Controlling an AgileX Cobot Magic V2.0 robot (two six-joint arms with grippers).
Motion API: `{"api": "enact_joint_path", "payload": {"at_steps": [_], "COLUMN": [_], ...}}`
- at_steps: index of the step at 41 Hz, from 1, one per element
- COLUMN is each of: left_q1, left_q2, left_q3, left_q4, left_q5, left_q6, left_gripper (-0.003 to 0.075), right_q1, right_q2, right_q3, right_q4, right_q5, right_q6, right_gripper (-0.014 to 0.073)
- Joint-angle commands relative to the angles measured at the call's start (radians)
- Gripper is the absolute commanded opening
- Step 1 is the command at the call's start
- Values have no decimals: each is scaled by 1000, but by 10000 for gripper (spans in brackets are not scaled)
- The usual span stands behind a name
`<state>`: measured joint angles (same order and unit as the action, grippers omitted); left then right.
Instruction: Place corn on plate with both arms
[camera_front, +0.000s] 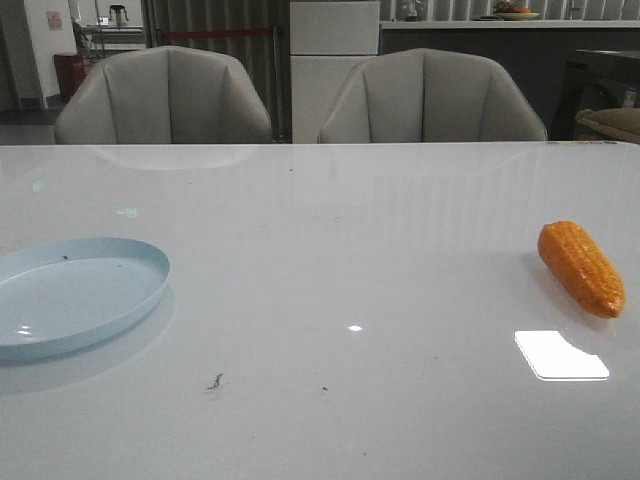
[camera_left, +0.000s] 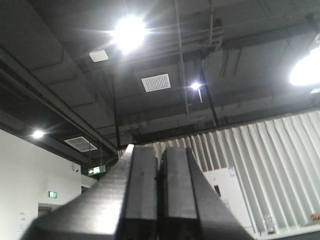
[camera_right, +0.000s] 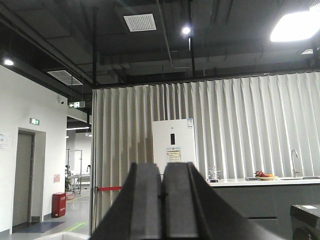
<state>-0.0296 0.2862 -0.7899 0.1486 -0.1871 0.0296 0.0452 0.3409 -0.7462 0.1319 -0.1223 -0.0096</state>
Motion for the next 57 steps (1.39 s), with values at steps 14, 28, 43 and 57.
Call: {"api": "enact_joint_path", "payload": {"at_steps": [14, 28, 43, 57], "left_q1": [2, 2, 2, 11], "left_q2": [499, 754, 762, 881], "left_q3": [-119, -119, -119, -204], "left_q4": [-30, -50, -172, -209], "left_q5": [304, 453, 469, 683], "left_q6": [-3, -3, -3, -14], "left_gripper": [90, 92, 357, 480], "right_q1": [-4, -4, -4, -4], "right_q2": [490, 643, 650, 650], "right_q3": [-117, -117, -117, -117], "right_q4": [2, 3, -91, -91], "right_q5": [129, 375, 459, 486], "right_q6": [-2, -2, -9, -9], "right_gripper": [58, 58, 426, 456]}}
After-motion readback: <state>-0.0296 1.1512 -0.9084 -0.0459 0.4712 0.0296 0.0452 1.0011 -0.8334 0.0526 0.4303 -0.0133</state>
